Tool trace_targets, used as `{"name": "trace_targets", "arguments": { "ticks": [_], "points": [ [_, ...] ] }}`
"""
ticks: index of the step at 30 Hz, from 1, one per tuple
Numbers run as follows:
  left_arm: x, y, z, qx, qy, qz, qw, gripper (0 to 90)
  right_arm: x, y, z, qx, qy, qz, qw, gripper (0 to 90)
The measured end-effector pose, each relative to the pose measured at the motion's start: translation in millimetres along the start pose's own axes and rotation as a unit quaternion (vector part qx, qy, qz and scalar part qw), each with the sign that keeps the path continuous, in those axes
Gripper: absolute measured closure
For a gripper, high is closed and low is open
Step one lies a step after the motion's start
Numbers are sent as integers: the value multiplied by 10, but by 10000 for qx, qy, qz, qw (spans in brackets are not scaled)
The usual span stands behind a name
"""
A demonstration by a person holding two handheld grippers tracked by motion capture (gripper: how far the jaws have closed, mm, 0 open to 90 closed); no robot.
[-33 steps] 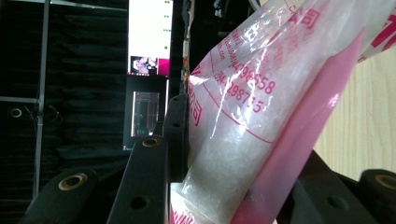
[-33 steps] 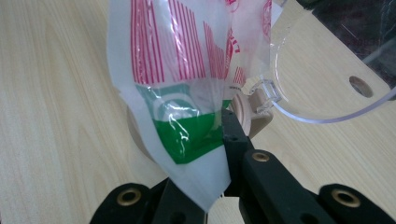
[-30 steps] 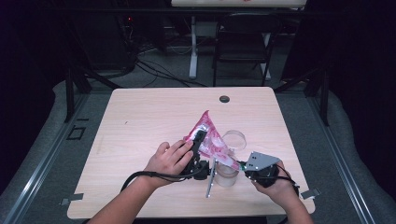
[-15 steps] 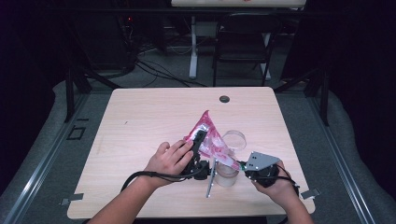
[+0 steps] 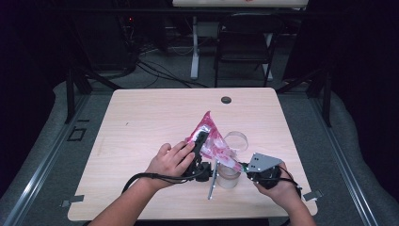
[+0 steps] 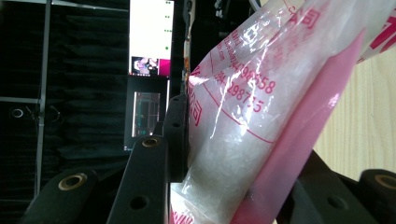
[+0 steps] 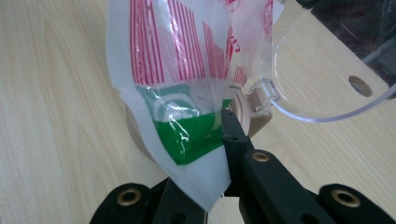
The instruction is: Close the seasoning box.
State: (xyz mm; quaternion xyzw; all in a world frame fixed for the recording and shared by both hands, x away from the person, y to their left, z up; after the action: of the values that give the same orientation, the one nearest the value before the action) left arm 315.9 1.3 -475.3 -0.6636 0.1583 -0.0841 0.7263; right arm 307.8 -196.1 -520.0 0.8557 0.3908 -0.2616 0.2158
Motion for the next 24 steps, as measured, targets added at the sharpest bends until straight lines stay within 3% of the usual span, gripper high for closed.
{"name": "trace_targets", "arguments": {
  "ticks": [6,15,24],
  "points": [
    [-1,1,4,-29,-21,17,10000,682,-5,1,-2,8,5,8,10000,900],
    [-6,83,81,-374,-43,282,9989,694,-8,-7,-18,-19,25,91,10000,900],
    [-33,175,166,-718,-102,527,9960,711,-38,-23,-66,14,157,93,9998,900]
  ]
}}
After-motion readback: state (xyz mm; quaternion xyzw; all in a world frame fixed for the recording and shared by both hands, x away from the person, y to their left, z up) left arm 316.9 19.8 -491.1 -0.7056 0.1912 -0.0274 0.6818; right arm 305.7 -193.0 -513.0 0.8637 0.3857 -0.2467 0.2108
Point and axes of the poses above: each handheld gripper's, and its own axes: x roughly forward along the jaws, z roughly out of its underside, y roughly to its right, the point moved 4 cm from there along x, roughly forward along the jaws, and after that the axes turned 9 degrees about x, right-handed, at the moved point
